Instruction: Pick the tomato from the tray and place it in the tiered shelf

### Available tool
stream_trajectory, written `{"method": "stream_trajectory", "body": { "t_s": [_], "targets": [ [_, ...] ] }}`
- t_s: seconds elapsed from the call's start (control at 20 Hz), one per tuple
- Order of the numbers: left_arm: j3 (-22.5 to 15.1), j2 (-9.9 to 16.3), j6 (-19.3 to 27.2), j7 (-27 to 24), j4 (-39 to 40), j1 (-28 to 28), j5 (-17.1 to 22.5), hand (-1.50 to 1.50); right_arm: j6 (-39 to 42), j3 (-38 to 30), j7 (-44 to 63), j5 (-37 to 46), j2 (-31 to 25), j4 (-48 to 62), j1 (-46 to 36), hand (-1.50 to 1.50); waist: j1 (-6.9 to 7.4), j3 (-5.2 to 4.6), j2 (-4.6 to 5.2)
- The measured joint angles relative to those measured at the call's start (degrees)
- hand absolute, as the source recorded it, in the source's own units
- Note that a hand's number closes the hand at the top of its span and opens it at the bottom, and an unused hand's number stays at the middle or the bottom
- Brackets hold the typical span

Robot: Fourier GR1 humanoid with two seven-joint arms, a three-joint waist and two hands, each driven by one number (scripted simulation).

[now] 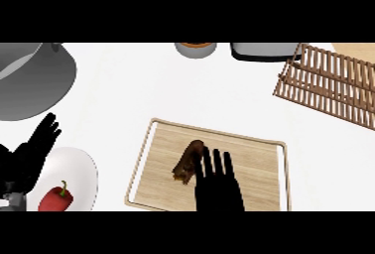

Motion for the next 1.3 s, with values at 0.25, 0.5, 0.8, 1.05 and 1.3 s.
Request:
{"method": "stream_trajectory", "body": {
  "t_s": [0.25, 0.5, 0.8, 1.05, 1.3],
  "targets": [
    [1.52, -0.11, -1.50, 0.26, -0.90, 0.75, -0.10, 0.00, 0.19, -4.00, -2.11, 1.23, -0.23, 3.24, -0.31, -1.50, 0.03, 0.02, -0.01],
    [2.74, -1.24, -2.21, 0.69, -0.10, -0.34, -1.46, 0.00, -2.00, -5.42, -4.79, 2.96, -1.20, 4.82, 0.94, -1.50, -0.06, 0.03, 0.00],
    [3.25, -3.31, -2.65, 0.97, -1.56, 0.55, -3.43, 0.00, -5.33, -8.11, -8.29, 3.85, -0.35, 10.71, -0.70, -1.50, 0.04, 0.03, 0.00],
    [3.86, -4.52, -3.11, 1.31, -2.47, 1.23, -4.95, 0.00, -8.83, -9.07, -9.79, 4.16, -0.13, 14.51, -0.38, -1.50, 0.10, 0.01, -0.09],
    [5.27, -4.91, -4.12, 2.06, -2.51, 0.62, -5.27, 0.00, -10.02, -9.36, -9.57, 2.22, 0.47, 16.33, -1.07, 1.50, 0.07, -0.17, -0.33]
  ]
}}
